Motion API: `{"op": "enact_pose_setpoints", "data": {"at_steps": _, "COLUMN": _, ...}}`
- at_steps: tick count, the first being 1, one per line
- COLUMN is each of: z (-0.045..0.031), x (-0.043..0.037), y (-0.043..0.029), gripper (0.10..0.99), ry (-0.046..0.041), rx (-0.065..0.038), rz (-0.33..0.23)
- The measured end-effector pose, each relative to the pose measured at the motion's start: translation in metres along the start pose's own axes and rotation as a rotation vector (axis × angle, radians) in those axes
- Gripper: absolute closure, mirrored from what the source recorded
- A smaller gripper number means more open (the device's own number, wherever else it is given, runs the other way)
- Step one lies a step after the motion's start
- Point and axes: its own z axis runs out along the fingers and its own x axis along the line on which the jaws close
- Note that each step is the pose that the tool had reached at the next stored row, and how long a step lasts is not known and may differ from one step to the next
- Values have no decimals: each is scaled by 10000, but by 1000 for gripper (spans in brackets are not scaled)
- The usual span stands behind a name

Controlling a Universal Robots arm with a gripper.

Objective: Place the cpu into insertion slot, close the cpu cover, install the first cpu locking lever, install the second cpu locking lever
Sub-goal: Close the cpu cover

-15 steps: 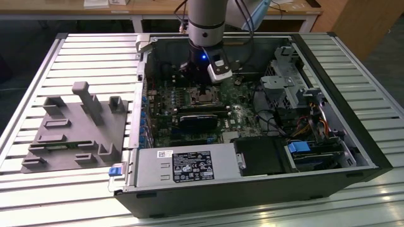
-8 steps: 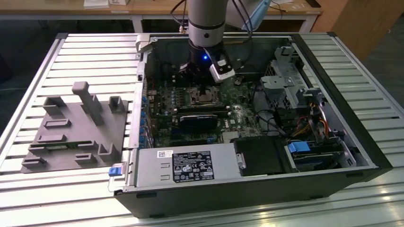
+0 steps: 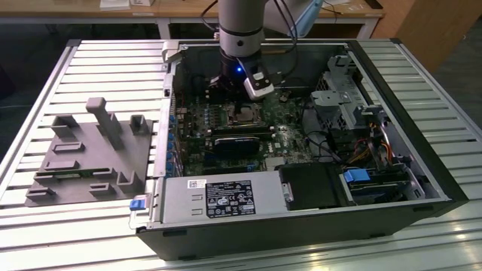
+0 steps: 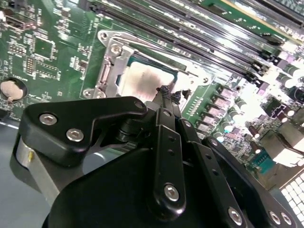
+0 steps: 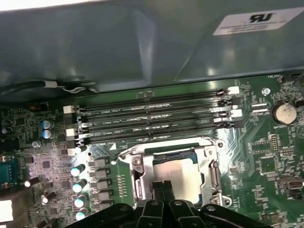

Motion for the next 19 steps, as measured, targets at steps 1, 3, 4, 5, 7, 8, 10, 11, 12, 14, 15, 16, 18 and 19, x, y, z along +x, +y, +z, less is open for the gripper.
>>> {"op": "enact_pose_setpoints", "data": {"at_steps": 1, "z": 3, "x": 13, "y": -2, "gripper": 980, "ry": -1, "rx": 0, "rz": 31}}
{"op": "enact_pose_setpoints", "data": {"at_steps": 3, "z": 10, "x": 43, "y": -7, "gripper": 980, "ry": -4, "rx": 1, "rz": 77}}
{"op": "enact_pose_setpoints", "data": {"at_steps": 4, "z": 15, "x": 61, "y": -10, "gripper": 980, "ry": -4, "rx": 1, "rz": 94}}
{"op": "enact_pose_setpoints", "data": {"at_steps": 5, "z": 19, "x": 77, "y": -12, "gripper": 980, "ry": -5, "rx": 2, "rz": 105}}
{"op": "enact_pose_setpoints", "data": {"at_steps": 7, "z": 35, "x": 92, "y": -15, "gripper": 980, "ry": -5, "rx": 2, "rz": 116}}
{"op": "enact_pose_setpoints", "data": {"at_steps": 8, "z": 45, "x": 95, "y": -16, "gripper": 980, "ry": -5, "rx": 2, "rz": 116}}
{"op": "enact_pose_setpoints", "data": {"at_steps": 10, "z": 65, "x": 101, "y": -17, "gripper": 980, "ry": -5, "rx": 3, "rz": 118}}
{"op": "enact_pose_setpoints", "data": {"at_steps": 11, "z": 75, "x": 104, "y": -18, "gripper": 980, "ry": -4, "rx": 3, "rz": 118}}
{"op": "enact_pose_setpoints", "data": {"at_steps": 12, "z": 84, "x": 108, "y": -19, "gripper": 980, "ry": -5, "rx": 2, "rz": 119}}
{"op": "enact_pose_setpoints", "data": {"at_steps": 14, "z": 103, "x": 112, "y": -20, "gripper": 980, "ry": -5, "rx": 2, "rz": 117}}
{"op": "enact_pose_setpoints", "data": {"at_steps": 15, "z": 113, "x": 112, "y": -21, "gripper": 980, "ry": -5, "rx": 2, "rz": 117}}
{"op": "enact_pose_setpoints", "data": {"at_steps": 16, "z": 122, "x": 113, "y": -21, "gripper": 980, "ry": -5, "rx": 2, "rz": 117}}
{"op": "enact_pose_setpoints", "data": {"at_steps": 18, "z": 137, "x": 114, "y": -22, "gripper": 980, "ry": -4, "rx": 4, "rz": 118}}
{"op": "enact_pose_setpoints", "data": {"at_steps": 19, "z": 138, "x": 114, "y": -23, "gripper": 980, "ry": -3, "rx": 6, "rz": 118}}
